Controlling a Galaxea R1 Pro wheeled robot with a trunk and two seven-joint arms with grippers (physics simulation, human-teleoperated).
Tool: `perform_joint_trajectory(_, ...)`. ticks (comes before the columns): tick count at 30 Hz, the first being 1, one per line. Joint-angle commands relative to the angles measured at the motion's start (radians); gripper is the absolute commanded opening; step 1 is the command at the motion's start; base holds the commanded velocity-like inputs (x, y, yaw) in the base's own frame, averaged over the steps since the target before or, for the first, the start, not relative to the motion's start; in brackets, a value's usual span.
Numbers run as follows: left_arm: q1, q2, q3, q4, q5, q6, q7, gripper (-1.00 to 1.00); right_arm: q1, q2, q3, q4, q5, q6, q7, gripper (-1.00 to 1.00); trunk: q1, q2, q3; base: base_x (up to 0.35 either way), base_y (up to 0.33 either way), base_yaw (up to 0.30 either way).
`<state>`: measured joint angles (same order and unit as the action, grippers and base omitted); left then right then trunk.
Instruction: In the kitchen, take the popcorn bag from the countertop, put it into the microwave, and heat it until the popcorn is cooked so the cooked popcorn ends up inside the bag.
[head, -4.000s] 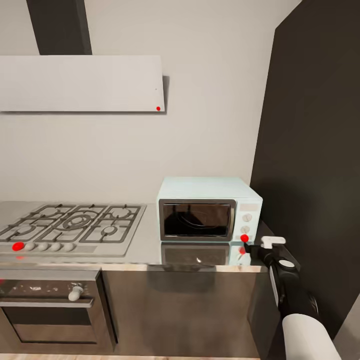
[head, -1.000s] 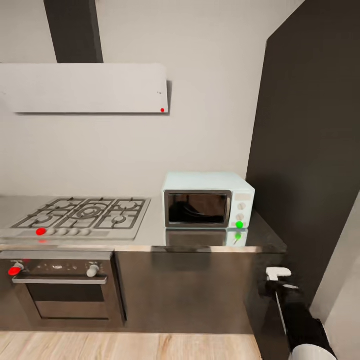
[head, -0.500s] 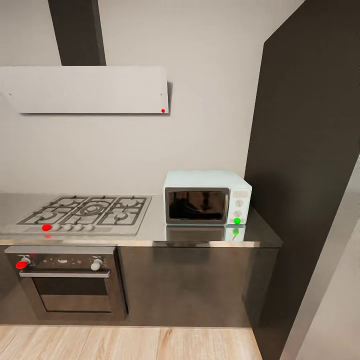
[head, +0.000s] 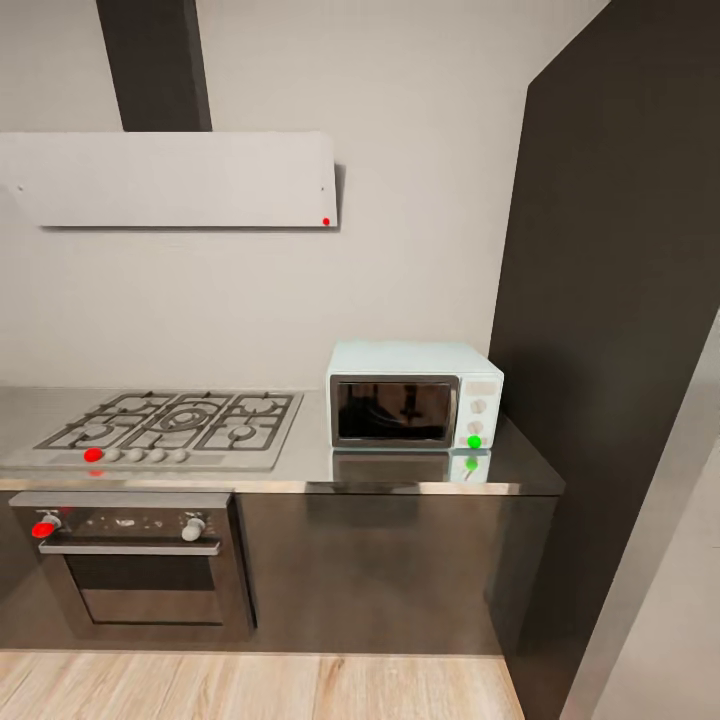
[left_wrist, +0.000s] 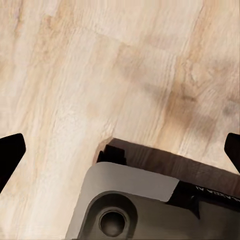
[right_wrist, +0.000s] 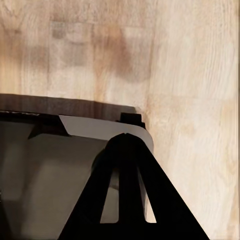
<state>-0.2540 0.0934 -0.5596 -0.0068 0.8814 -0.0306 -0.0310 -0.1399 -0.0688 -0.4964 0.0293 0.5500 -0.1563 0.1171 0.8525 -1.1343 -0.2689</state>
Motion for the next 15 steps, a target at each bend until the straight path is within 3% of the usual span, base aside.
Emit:
perform_joint_trajectory(1, -0.001, 0.018, -0.007, 0.0, 0.011, -0.005, -0.001, 1.0, -0.001, -0.001, -0.011, 0.003, 0.003, -0.005, 0.001, -1.0, 0.0, -0.001, -0.001, 0.0, 0.0, 0.0)
perform_joint_trajectory(3, -0.001, 0.078, -0.005, 0.0, 0.013, -0.007, 0.001, 1.0, -0.001, 0.001, -0.011, 0.003, -0.013, -0.004, 0.002, -1.0, 0.0, -0.001, -0.001, 0.0, 0.0, 0.0)
perform_joint_trajectory(4, -0.001, 0.121, -0.004, 0.001, 0.014, -0.008, 0.0, 1.0, -0.001, 0.01, -0.009, 0.003, -0.015, -0.003, 0.001, -1.0, 0.0, -0.001, -0.001, 0.0, 0.0, 0.0)
perform_joint_trajectory(6, -0.001, 0.158, -0.006, 0.004, 0.014, -0.009, -0.001, 1.0, -0.001, 0.022, -0.006, 0.003, -0.016, -0.001, -0.013, -1.0, 0.0, -0.001, -0.001, 0.0, 0.0, 0.0)
perform_joint_trajectory(7, -0.001, 0.162, -0.008, 0.005, 0.012, -0.008, -0.001, 1.0, -0.001, 0.03, -0.006, 0.003, -0.016, -0.001, -0.021, -1.0, 0.0, -0.001, -0.001, 0.0, 0.0, 0.0)
perform_joint_trajectory(9, -0.001, 0.15, -0.01, 0.006, 0.01, -0.005, -0.001, 1.0, -0.001, 0.037, -0.005, 0.003, -0.016, 0.0, -0.028, -1.0, 0.0, -0.001, -0.001, 0.0, 0.0, 0.0)
perform_joint_trajectory(13, -0.001, 0.058, -0.01, 0.004, 0.004, -0.01, -0.001, 1.0, -0.001, 0.028, -0.014, 0.002, -0.026, -0.005, -0.038, -1.0, 0.0, -0.001, -0.001, 0.0, 0.0, 0.0)
perform_joint_trajectory(14, -0.001, -0.011, -0.052, 0.002, -0.136, -0.071, -0.032, 1.0, 0.0, 0.041, 0.068, -0.012, -0.064, 0.006, -0.099, -1.0, 0.0, -0.001, -0.001, 0.0, 0.0, 0.0)
perform_joint_trajectory(15, -0.001, -0.011, -0.052, 0.002, -0.136, -0.071, -0.032, 1.0, 0.0, 0.025, -0.021, -0.014, -0.145, 0.009, -0.099, -1.0, 0.0, -0.001, -0.001, 0.0, 0.0, 0.0)
